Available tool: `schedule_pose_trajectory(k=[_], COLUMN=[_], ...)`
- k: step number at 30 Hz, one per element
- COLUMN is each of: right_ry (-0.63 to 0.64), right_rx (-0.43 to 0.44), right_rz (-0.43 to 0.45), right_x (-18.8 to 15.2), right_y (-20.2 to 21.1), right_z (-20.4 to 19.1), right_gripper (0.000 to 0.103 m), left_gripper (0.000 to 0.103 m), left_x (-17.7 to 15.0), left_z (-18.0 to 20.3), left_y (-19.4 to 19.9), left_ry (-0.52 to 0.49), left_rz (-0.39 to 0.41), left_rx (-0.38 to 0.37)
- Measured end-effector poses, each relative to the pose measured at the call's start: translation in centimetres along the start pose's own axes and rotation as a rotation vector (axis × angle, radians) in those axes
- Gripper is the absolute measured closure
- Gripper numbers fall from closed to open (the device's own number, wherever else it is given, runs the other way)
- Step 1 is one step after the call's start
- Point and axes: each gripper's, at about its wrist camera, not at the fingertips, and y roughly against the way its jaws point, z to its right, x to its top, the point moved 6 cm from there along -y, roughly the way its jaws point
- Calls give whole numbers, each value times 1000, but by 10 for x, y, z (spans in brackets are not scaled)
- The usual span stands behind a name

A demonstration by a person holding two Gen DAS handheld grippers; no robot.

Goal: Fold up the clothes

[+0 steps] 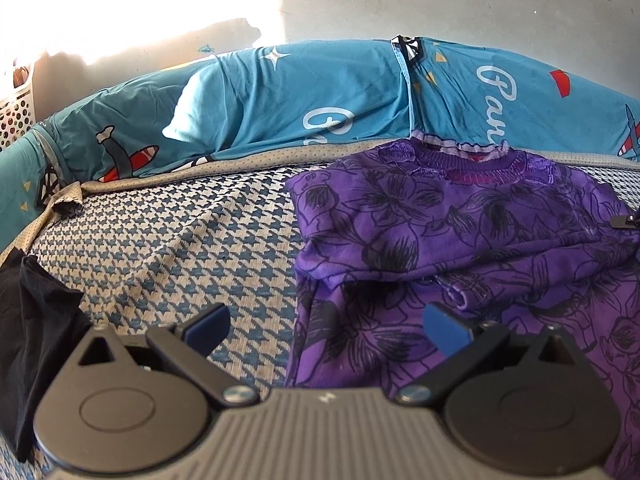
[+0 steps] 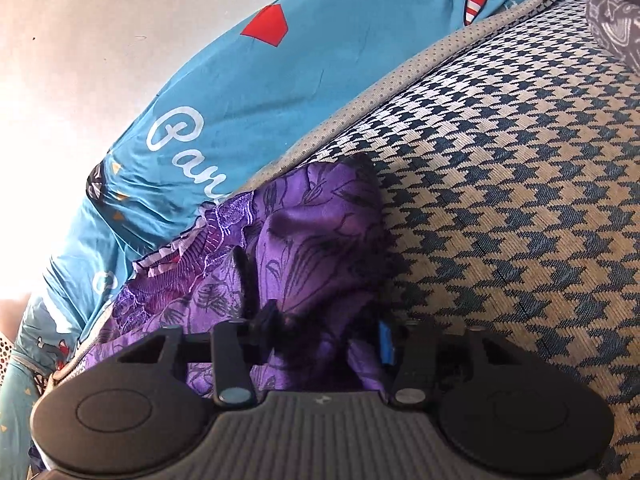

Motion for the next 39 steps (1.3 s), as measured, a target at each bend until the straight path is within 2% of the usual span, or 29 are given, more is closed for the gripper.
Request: schedule_pose_trajectory(k=[5,11,16,28,39], right_ry=[31,139,195,198,249], right_rx=[-3,-23,-6,121,212], right_rz=[19,74,103,121,107], right_x=[-1,-2,-6,-17,-38], right_y=[2,12,18,17,7], right_z=[-9,-34,-56,-107,-154], right_gripper=[78,80,80,80,80], left_gripper=[0,0,0,0,0], left_x=[-1,-2,-3,-2,0], left_z=[-1,-1,2,1,-14], left_y=[-1,-1,-1,1,8], left_ry=[-1,2,2,5,53], left_rz=[-2,-4,-4,1,-4], left_rx=[5,2,-4,-4,16])
